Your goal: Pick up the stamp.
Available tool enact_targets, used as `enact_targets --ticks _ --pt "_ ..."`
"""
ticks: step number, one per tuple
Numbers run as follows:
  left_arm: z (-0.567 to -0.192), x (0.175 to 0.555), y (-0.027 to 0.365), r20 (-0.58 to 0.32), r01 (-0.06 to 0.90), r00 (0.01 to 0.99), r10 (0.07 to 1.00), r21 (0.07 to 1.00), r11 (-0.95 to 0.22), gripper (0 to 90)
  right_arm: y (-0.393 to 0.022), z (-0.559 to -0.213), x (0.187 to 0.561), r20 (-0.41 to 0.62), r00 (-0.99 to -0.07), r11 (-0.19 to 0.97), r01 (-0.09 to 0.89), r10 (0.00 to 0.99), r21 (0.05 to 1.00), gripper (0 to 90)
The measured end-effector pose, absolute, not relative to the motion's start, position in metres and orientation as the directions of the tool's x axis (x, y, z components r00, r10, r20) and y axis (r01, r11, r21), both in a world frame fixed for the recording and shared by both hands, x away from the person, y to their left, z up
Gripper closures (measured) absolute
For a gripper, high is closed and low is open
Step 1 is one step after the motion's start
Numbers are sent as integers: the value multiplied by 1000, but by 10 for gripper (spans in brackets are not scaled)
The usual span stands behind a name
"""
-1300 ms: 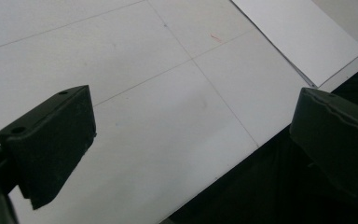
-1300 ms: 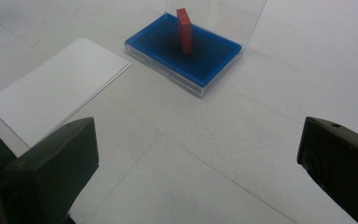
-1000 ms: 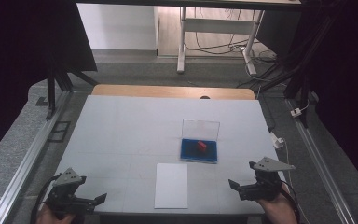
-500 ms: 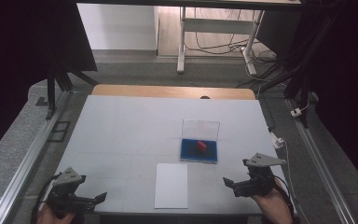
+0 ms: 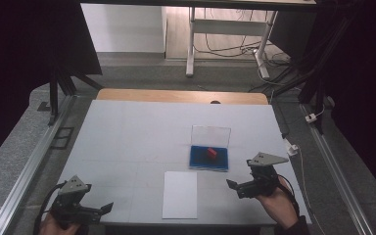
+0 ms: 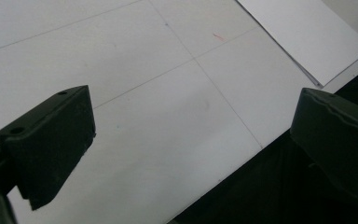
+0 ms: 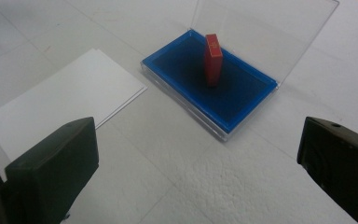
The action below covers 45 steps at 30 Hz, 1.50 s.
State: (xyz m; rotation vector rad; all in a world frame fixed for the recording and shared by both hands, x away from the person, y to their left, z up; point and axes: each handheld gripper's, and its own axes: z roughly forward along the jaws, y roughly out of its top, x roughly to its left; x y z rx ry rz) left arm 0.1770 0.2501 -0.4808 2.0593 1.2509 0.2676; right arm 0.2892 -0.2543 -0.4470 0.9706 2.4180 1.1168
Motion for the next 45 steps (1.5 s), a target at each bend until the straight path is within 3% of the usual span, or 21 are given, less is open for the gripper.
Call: enact_targets --ticks 21,45 --pt "-481 177 248 -159 693 520 839 652 -306 2 -233 -460 324 58 -748 463 467 661 754 0" --pt "-481 178 248 -165 695 520 838 652 -303 3 -201 -475 362 -30 -744 547 463 668 697 0"
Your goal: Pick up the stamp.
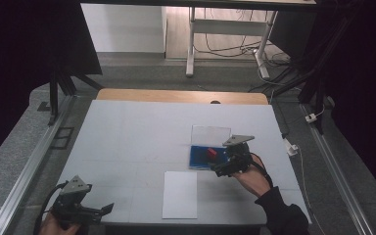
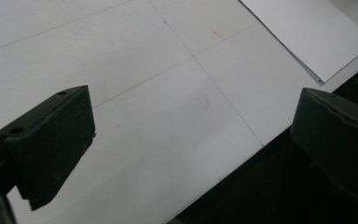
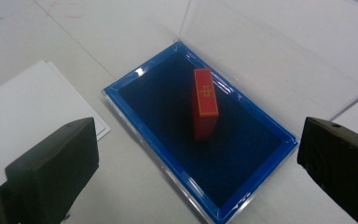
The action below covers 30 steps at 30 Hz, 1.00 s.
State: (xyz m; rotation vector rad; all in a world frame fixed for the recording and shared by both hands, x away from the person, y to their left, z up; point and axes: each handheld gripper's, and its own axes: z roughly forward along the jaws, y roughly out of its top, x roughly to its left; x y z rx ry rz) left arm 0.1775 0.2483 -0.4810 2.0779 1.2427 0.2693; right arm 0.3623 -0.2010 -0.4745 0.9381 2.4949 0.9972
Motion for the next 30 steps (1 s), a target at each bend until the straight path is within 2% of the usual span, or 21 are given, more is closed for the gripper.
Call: enact_targets --ticks 19,22,23,26,27,28,30 --pt "-481 177 249 -167 691 525 835 656 -303 4 -183 -488 385 -51 -738 576 478 673 663 0" --pt "-481 177 248 -165 691 527 834 655 -306 7 -183 -486 388 -26 -739 568 495 673 657 135" --pt "-481 177 248 -161 689 529 833 655 -311 7 -183 -486 388 -26 -739 568 495 673 657 135" --pt "-481 177 247 -155 687 530 833 655 -315 8 -184 -483 391 -12 -743 562 494 669 664 300" --pt "-481 177 247 -155 687 530 833 655 -315 8 -184 -483 391 -12 -743 562 494 669 664 300" --pt "-481 177 247 -157 687 530 833 655 -314 8 -183 -482 392 -17 -748 570 490 663 659 381" --pt "-481 177 248 -160 686 532 831 657 -312 8 -183 -482 393 -12 -759 573 481 651 664 458"
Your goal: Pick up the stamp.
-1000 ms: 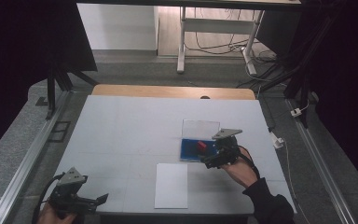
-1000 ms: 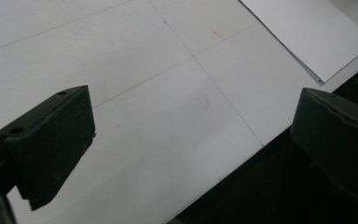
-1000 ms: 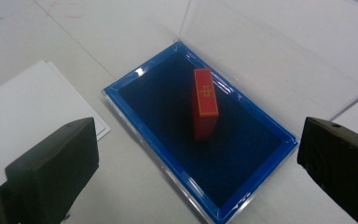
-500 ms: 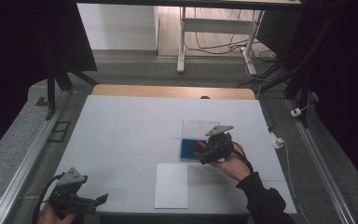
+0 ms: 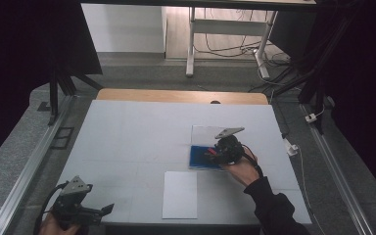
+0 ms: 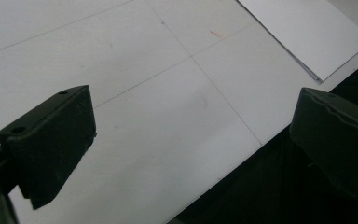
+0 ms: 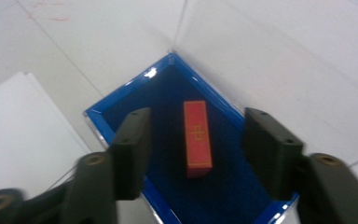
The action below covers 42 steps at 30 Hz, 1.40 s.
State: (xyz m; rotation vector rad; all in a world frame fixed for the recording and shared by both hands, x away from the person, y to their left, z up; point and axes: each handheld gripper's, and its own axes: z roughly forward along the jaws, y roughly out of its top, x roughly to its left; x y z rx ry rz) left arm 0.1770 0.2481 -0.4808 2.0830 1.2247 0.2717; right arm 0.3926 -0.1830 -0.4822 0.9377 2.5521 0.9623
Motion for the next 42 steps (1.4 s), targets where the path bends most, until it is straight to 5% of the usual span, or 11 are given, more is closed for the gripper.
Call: enact_targets --ticks 13,42 --pt "-481 177 249 -164 685 531 831 661 -307 8 -181 -483 394 -11 -787 611 471 617 636 776" --pt "-480 176 250 -176 682 534 827 668 -299 10 -189 -464 384 -15 -813 589 410 583 696 802"
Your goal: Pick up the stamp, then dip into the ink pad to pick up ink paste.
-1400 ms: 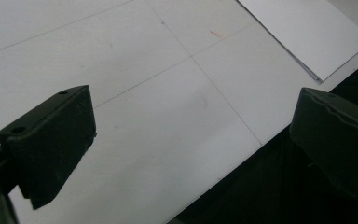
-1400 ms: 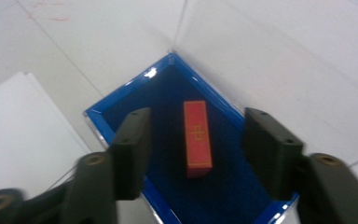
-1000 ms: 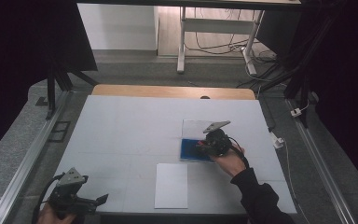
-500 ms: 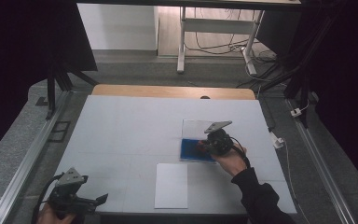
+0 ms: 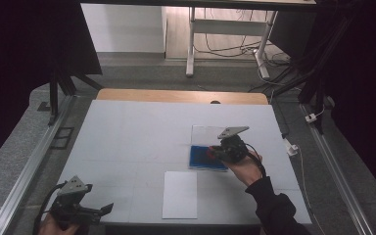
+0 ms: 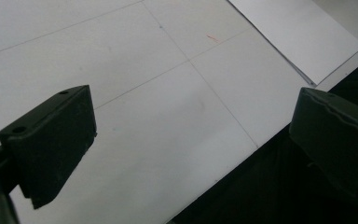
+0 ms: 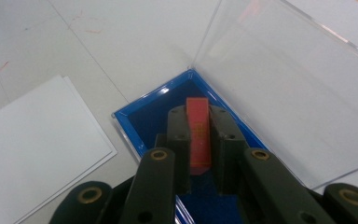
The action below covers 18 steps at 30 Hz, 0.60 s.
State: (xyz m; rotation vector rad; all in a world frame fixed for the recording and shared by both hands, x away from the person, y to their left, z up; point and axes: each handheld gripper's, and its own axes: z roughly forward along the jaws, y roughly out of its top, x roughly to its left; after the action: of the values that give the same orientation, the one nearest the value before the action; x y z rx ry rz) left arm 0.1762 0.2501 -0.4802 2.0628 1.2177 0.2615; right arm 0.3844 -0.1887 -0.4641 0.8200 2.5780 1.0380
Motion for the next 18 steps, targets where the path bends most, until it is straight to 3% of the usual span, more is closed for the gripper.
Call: enact_targets --ticks 18 --pt "-481 177 251 -182 688 529 829 663 -294 14 -178 -474 390 -49 -819 623 393 571 676 801"
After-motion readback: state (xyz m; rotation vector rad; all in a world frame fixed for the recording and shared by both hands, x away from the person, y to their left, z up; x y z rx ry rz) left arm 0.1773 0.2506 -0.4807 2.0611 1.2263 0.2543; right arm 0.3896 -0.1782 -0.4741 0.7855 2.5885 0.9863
